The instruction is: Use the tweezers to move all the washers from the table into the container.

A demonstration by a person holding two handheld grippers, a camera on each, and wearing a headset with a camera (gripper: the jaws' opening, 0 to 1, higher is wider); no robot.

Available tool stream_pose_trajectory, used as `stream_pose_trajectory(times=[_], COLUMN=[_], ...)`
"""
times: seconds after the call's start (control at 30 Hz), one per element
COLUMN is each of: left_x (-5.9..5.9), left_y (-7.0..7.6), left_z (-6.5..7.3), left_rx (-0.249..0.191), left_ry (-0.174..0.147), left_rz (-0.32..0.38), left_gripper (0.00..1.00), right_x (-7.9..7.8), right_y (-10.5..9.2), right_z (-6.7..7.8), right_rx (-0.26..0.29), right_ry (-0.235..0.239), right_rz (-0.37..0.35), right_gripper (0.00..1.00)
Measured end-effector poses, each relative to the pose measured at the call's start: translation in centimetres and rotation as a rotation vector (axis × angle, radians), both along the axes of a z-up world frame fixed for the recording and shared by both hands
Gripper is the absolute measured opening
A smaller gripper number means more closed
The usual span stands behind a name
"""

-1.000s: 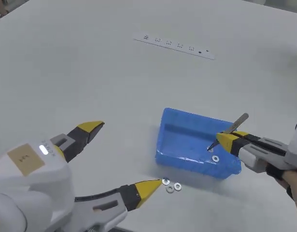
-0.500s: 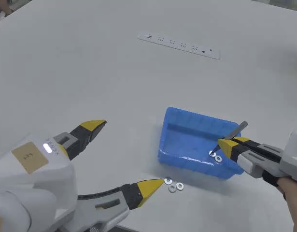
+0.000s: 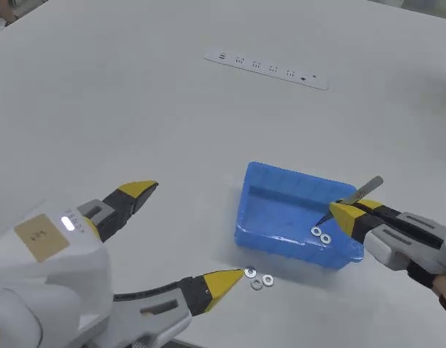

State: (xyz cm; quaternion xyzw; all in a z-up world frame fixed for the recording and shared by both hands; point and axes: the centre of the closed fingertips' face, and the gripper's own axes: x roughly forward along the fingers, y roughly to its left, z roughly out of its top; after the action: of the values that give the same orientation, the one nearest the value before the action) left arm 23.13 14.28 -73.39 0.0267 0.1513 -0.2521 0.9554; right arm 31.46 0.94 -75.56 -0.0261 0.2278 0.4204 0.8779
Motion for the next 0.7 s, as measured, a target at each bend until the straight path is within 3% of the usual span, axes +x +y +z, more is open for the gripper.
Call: stream_pose_trajectory(times=[0.17,0.33,0.7], left_x=[0.0,-0.1,-0.1], left_y=[-0.1,-0.2,-0.3], left_z=[0.0,0.2,0.2], left_rx=[-0.004,-0.015,-0.014], left_ry=[-0.002,-0.009,-0.011], left_rz=[-0.006,-0.008,-0.011], left_gripper=[0.81,0.81,0.81], right_x=[-2.1,-4.3,-6.5], right_y=[1.2,2.6,4.0], right_z=[1.5,1.3,-3.5], right_rx=[0.028,0.025,0.001], right_ry=[-0.014,0.005,0.113], right_rz=[0.067,0.148,0.224], right_gripper=[0.03,0.03,0.04])
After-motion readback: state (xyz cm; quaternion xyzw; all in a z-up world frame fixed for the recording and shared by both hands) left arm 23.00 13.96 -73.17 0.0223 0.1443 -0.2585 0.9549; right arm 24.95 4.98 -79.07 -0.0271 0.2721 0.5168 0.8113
